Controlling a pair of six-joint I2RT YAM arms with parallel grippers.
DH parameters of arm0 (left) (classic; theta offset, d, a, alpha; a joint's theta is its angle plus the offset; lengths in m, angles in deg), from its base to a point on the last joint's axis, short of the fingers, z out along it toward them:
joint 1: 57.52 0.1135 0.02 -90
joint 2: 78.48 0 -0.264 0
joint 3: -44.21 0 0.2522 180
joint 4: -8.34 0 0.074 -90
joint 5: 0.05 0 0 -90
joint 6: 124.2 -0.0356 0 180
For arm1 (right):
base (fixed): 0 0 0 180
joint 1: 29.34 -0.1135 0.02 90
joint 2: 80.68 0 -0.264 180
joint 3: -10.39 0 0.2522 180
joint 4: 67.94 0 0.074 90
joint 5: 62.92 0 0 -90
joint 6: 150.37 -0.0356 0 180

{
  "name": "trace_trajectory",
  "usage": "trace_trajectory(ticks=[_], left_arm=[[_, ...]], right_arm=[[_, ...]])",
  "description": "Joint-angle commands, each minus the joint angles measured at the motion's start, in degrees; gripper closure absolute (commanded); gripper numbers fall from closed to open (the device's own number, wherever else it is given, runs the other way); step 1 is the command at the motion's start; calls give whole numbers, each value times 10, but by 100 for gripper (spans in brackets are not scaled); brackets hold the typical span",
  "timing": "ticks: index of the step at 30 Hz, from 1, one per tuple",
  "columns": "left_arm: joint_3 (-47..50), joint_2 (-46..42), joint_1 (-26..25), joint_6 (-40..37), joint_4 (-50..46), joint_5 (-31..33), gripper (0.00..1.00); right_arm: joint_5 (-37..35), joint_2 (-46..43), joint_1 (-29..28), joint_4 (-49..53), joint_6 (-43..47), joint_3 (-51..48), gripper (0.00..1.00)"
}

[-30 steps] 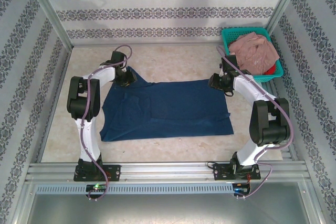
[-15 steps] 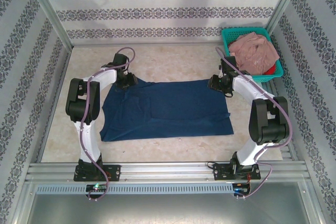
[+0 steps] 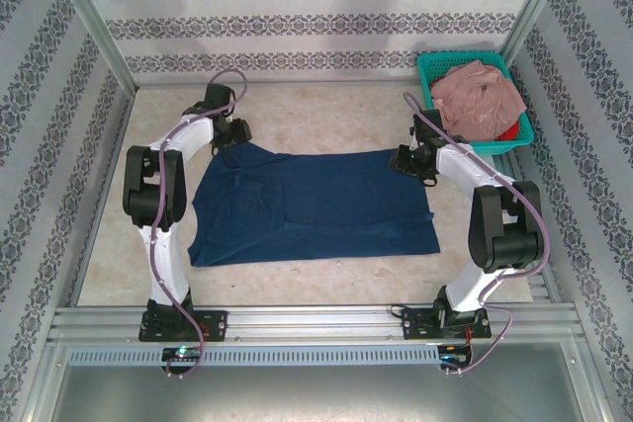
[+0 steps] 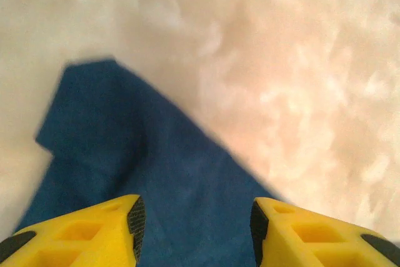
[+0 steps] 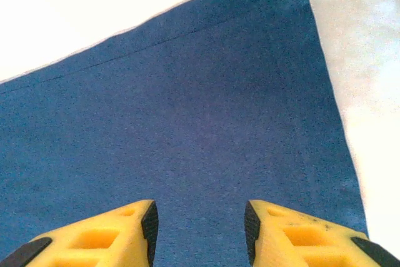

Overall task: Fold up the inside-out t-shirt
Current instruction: Smooth out the T-shirt at the center of the table, then fold the T-shirt at the center of the table.

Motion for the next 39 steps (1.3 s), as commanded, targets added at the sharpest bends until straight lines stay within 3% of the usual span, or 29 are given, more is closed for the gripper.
trace_trajectory(ticks=[1, 13, 28, 39], left_arm=[[-27, 26, 24, -12, -22, 2, 50], [-65, 74, 73, -17, -53, -48, 49], [-108, 120, 78, -30, -70, -48, 79], [-147, 135, 80, -54, -85, -40, 81]], right_arm=[[-3, 6, -5, 1, 8, -6, 56], [0, 28, -11, -2, 9, -1, 57], [-14, 20, -6, 13, 18, 5, 56], [-9, 23, -4, 16, 21, 7, 56]])
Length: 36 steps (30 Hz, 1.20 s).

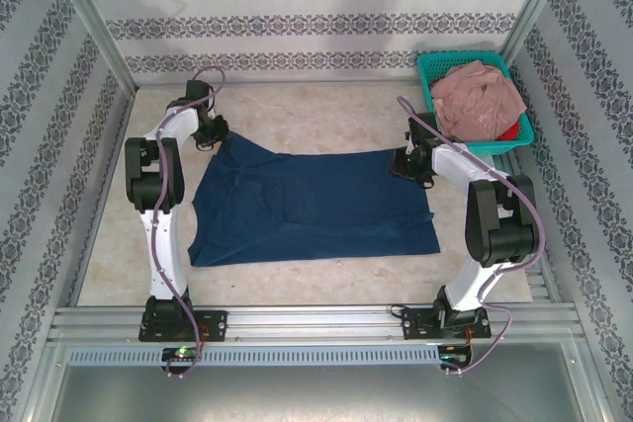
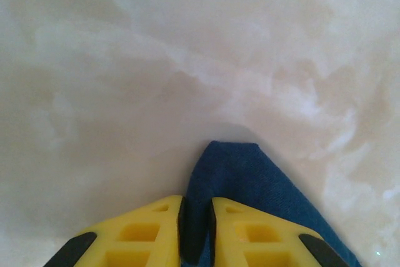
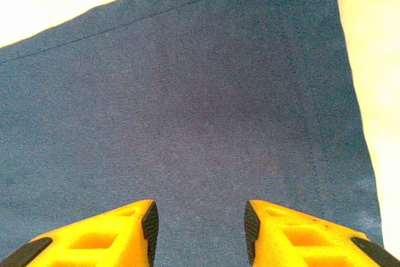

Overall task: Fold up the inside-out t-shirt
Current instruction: Fold the T-shirt at the center of the table.

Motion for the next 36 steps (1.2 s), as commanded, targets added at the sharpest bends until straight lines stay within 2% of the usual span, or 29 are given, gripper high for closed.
trace_trajectory(ticks=[1, 7, 17, 21, 36], left_arm=[[-23, 13, 6, -22, -22, 4, 81], [-37, 21, 5, -26, -26, -3, 82], [-50, 6, 6, -26, -22, -17, 100], [-25, -22, 6, -15, -1, -33, 100], [-1, -63, 1, -3, 15, -47, 100]], right_arm=[[-7, -2, 3, 10, 8, 6, 57], [-6, -2, 3, 11, 8, 8, 57], [-20, -5, 14, 14, 11, 17, 57], [-55, 6, 34, 13, 14, 47, 55], [-138, 214, 23, 90, -1, 281, 48]])
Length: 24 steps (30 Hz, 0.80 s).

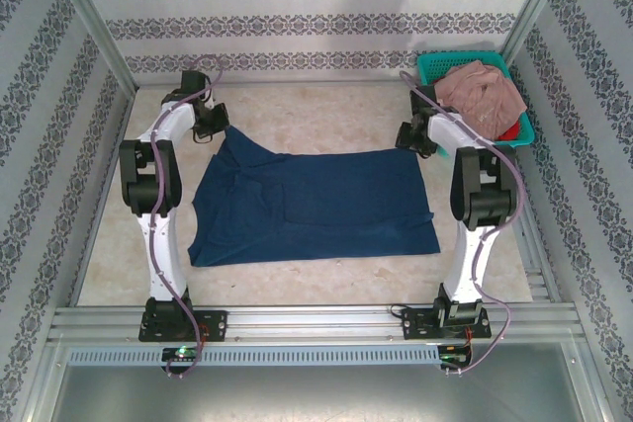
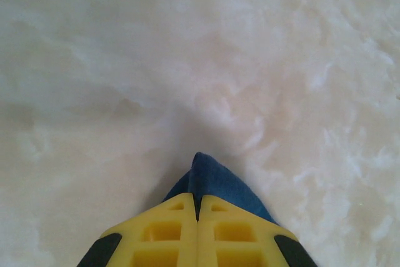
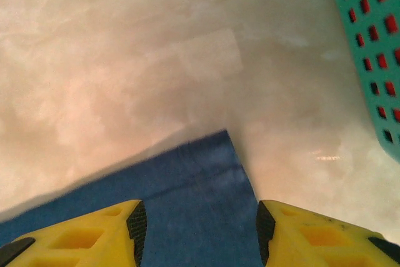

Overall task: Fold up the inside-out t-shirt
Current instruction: Fold the T-shirt at the center of the table.

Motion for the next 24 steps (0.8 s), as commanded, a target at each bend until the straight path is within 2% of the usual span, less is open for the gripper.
trace_trajectory(ticks=[1, 7, 16, 24], left_arm=[[8, -28, 1, 7, 9, -8, 100], [13, -37, 0, 8, 13, -8, 100], [20, -46, 0, 9, 18, -11, 100], [26, -51, 0, 12, 21, -14, 100]], right_arm=[[-37, 39, -10, 53, -5, 58, 48], [-43, 98, -7, 120, -14, 137, 50], [-34, 119, 0, 149, -22, 157, 53], [-11, 137, 10, 161, -24, 176, 71]])
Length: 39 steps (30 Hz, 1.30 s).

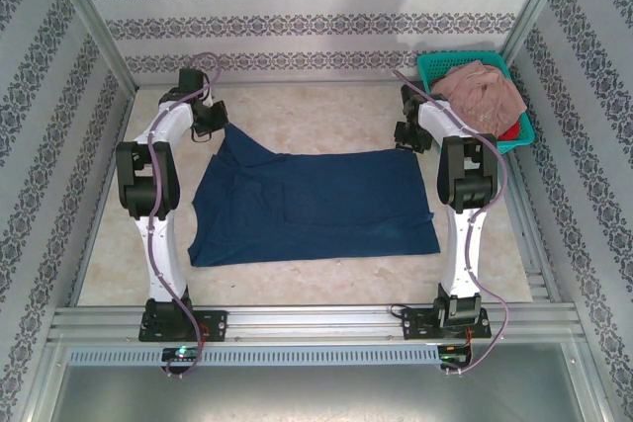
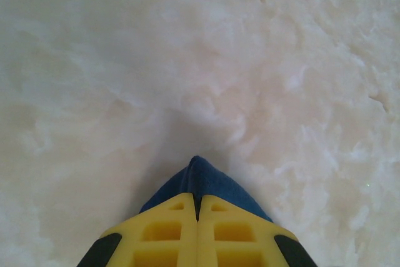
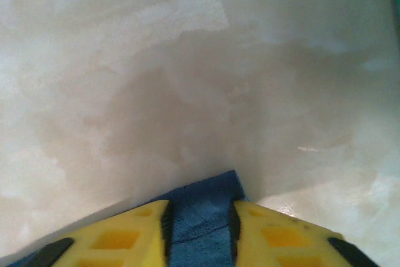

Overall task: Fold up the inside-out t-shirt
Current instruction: Fold the T-shirt at the center of the table.

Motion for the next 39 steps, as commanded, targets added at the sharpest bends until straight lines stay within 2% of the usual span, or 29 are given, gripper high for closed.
trace_trajectory(ticks=[1, 8, 9, 10, 13, 19, 25, 33, 39], left_arm=[[10, -30, -1, 13, 13, -8, 100], [6, -40, -1, 20, 16, -21, 100], [6, -42, 0, 21, 16, -21, 100], [7, -44, -1, 21, 17, -22, 100], [11, -49, -2, 21, 18, -22, 100], [13, -52, -2, 19, 14, -20, 100], [17, -58, -3, 19, 16, -18, 100], [16, -64, -3, 21, 17, -20, 100], [1, -62, -3, 18, 6, -20, 100]], right_arm=[[4, 14, 10, 22, -7, 18, 74], [7, 22, 12, 21, -1, 37, 95], [5, 22, 11, 21, 0, 39, 94], [1, 22, 11, 21, 2, 40, 89], [-12, 20, 9, 26, 3, 39, 67], [-2, 35, 13, 44, 4, 52, 54], [24, 64, 19, 74, 10, 78, 54], [21, 62, 23, 67, 16, 76, 73], [24, 67, 20, 65, 25, 97, 74]])
